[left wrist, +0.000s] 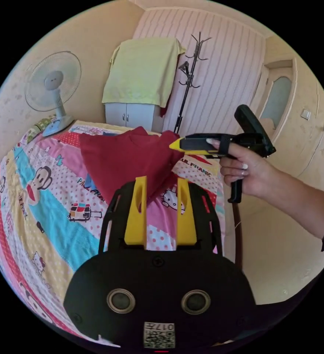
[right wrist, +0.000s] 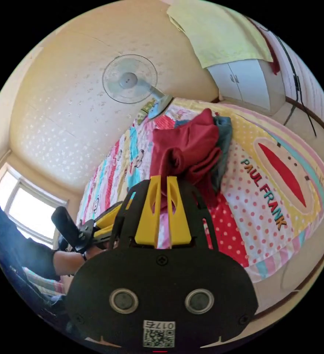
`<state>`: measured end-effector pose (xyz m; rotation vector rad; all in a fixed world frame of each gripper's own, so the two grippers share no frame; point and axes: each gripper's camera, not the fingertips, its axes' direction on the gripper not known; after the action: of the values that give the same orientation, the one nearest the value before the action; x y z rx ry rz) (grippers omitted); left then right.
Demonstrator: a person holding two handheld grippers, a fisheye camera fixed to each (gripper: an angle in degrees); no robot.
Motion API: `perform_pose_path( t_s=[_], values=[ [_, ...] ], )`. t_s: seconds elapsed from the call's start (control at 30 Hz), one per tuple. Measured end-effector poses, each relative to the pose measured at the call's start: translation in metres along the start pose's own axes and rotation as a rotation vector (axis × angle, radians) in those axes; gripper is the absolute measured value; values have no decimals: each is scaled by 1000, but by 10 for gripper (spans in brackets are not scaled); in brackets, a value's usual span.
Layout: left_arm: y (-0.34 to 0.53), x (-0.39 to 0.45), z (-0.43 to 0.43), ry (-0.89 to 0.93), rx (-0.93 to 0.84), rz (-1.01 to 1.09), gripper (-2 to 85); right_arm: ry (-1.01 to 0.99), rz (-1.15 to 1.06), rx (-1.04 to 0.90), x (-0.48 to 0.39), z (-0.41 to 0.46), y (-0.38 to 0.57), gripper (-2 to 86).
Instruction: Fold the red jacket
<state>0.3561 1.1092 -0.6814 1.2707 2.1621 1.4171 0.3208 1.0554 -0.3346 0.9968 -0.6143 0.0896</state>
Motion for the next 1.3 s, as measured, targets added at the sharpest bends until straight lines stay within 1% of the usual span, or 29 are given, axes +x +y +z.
perform_pose_path(
  t_s=[0.07,0.13,0.17,0.2,0.23,0.27,0.3,0.33,0.37,0.4,0.43,0.47,0.5,0.57,0.63,0.7,0.77,0.83,0.87,0.9,0.97,1.0,1.03,1.07,1.13,1.17,1.23,1.27,1.3],
  values=[
    [3,2,-24,-82,47,64,197,-141,-65,-33,-30,0,-15,34],
    [1,-4,-39,-114,70,89,219,-261,-167,-24,-89,4,-27,30],
    [1,-10,-47,-128,71,89,222,-271,-200,-15,-108,6,-28,29],
    [1,-14,-51,-139,66,81,220,-274,-284,-19,-148,11,-29,27],
    [3,-25,-65,-201,59,42,197,-277,-359,-41,-186,18,-27,27],
    [7,-36,-86,-294,76,-13,157,-305,-392,-39,-203,19,-25,27],
    [11,-41,-99,-323,89,-28,144,-353,-412,-42,-230,25,-20,26],
    [21,-50,-127,-271,133,4,118,-419,-417,-40,-248,30,-15,26],
    [34,-62,-157,-224,174,-44,94,-468,-416,-36,-256,33,-12,26],
    [42,-70,-172,-215,192,-83,83,-581,-398,-20,-266,37,-7,26],
    [61,-85,-203,-190,229,-173,77,-696,-358,-9,-274,44,-3,26],
    [84,-100,-232,-157,243,-251,72,-750,-336,-12,-279,49,-1,26],
    [95,-105,-245,-144,239,-273,71,-835,-301,-40,-290,63,3,26],
    [149,-118,-293,-192,166,-348,68,-887,-293,-115,-316,89,15,26],
    [203,-129,-327,-257,127,-435,68,-902,-331,-263,-364,136,41,26],
    [266,-145,-361,-283,101,-564,68,-906,-362,-374,-403,179,68,26],
    [358,-164,-400,-330,73,-746,69,-923,-388,-508,-443,231,102,26],
    [429,-177,-424,-360,56,-900,69,-916,-390,-700,-492,305,155,24],
    [476,-186,-436,-379,32,-996,65,-891,-397,-738,-503,322,169,24],
    [499,-190,-441,-390,10,-1044,60,-832,-374,-785,-518,350,195,22],
    [585,-199,-464,-426,-51,-1225,25,-955,-274,-771,-528,374,221,24],
    [605,-200,-472,-425,-38,-1257,13,-1063,-206,-753,-530,384,230,27],
    [642,-200,-490,-408,0,-1320,10,-1104,-163,-745,-527,393,235,33],
    [674,-204,-503,-360,33,-1362,14,-1090,-148,-750,-523,397,237,38],
    [702,-215,-515,-274,57,-1363,35,-889,-110,-725,-491,405,231,64],
    [707,-225,-518,-238,59,-1319,53,-820,-95,-707,-479,404,228,72],
    [700,-245,-514,-206,49,-1212,81,-546,-27,-583,-426,391,209,99],
    [688,-262,-503,-183,37,-1120,104,-469,-18,-554,-415,386,205,105],
    [680,-272,-495,-170,29,-1073,115,-327,-17,-522,-397,381,196,116]
  ],
)
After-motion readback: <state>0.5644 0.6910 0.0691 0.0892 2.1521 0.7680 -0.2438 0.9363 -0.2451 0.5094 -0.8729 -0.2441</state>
